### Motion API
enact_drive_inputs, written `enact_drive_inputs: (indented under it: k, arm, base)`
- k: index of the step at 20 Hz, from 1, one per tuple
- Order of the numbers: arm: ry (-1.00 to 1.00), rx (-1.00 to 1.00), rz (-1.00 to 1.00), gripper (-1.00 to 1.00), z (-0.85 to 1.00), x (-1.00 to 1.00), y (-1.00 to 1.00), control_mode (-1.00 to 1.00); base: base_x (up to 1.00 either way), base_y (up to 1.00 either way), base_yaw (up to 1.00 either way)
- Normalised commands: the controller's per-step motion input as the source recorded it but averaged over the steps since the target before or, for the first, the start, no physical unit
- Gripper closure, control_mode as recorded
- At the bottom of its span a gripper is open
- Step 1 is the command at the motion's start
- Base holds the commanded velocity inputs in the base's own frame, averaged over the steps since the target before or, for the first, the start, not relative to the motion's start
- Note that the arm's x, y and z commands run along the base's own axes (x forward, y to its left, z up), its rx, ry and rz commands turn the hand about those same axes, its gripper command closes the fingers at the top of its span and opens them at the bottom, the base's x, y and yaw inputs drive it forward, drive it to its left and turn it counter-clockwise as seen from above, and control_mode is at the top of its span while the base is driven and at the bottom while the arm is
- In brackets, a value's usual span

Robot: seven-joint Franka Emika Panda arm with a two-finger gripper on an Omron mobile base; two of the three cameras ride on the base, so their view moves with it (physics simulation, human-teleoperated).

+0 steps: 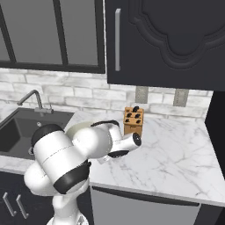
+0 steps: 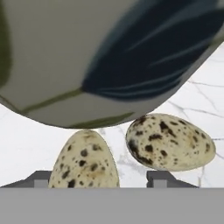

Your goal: Gather the eggs and milk located in the vicinity of the sink area and place them right next to the bowl.

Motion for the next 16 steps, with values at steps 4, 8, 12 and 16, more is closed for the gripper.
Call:
enact_drive_inputs:
  k: [4,8,12,16]
  arm:
    - [0.0,0.0,0.0,-1.0,0.0,-0.03,-0.07,-1.0]
    - [0.0,0.0,0.0,-1.0,0.0,-0.07,-0.04,-1.0]
    - [0.0,0.0,0.0,-1.0,0.06,-0.06,-0.01,-1.0]
    - [0.0,0.0,0.0,-1.0,0.32,0.0,0.0,-1.0]
  base:
    - [0.0,0.0,0.0]
    - [0.0,0.0,0.0]
    - [0.0,0.0,0.0]
    - [0.0,0.0,0.0]
